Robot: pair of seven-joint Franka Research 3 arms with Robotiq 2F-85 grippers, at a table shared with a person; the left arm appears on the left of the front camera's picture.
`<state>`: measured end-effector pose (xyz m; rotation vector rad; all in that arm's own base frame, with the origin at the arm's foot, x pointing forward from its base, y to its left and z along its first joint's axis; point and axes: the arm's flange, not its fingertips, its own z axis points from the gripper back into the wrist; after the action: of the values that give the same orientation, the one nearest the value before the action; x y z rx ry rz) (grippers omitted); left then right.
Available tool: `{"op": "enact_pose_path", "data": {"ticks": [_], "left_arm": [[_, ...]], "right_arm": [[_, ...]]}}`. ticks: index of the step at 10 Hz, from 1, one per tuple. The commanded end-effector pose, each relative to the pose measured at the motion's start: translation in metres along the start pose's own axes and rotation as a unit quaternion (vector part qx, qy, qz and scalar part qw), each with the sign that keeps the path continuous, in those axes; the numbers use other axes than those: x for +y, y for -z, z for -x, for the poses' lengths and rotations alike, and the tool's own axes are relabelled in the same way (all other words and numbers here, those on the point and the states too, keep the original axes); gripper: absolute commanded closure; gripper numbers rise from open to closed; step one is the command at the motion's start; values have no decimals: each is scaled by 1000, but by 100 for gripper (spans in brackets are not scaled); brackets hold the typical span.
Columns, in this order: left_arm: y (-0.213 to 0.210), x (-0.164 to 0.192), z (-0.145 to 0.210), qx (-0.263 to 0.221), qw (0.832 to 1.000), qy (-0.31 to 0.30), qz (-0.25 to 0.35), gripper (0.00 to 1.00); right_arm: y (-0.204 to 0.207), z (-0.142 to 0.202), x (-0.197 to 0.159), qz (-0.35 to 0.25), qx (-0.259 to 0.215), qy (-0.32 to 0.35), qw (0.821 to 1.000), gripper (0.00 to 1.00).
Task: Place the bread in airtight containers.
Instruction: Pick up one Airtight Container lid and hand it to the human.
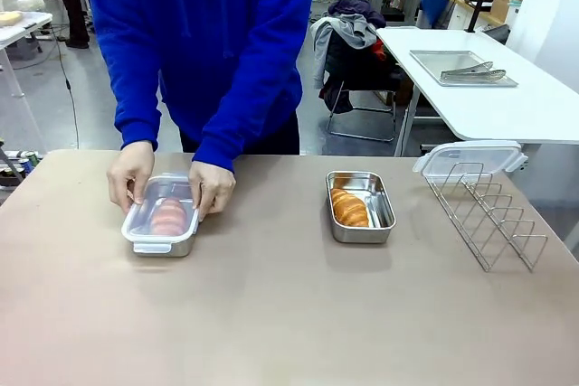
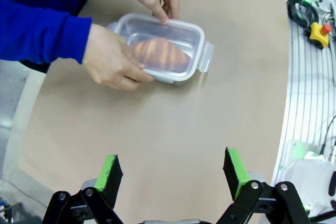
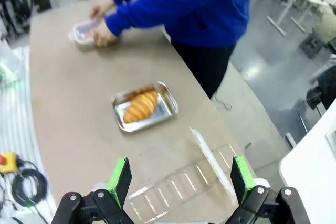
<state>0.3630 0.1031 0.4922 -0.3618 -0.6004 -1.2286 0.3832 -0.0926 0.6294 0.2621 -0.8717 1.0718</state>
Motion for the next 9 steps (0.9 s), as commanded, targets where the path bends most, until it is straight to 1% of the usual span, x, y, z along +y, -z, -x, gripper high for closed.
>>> {"op": "enact_pose_path", "data": {"ticks": [1,2,3,5,7,8,9], "left_arm": [[-1,-1,0,-2,1000,8,3,0],[-1,-1,0,-2,1000,8,3,0],[-1,-1,0,-2,1000,8,3,0],[-1,-1,0,-2,1000,8,3,0],[-1,-1,0,-2,1000,8,3,0],[-1,-1,0,-2,1000,8,3,0],[-1,-1,0,-2,1000,8,3,0]], "right_arm": [[37,-24,-27,19,131,-30,991,0],[56,-32,-39,31,175,-48,983,0],[76,-33,-47,36,224,-75,971,0],[120,-29,-61,35,305,-139,942,0],[154,-15,-62,3,329,-177,928,0],[168,-6,-64,-18,330,-199,922,0],[181,10,-66,-43,324,-204,923,0]]}}
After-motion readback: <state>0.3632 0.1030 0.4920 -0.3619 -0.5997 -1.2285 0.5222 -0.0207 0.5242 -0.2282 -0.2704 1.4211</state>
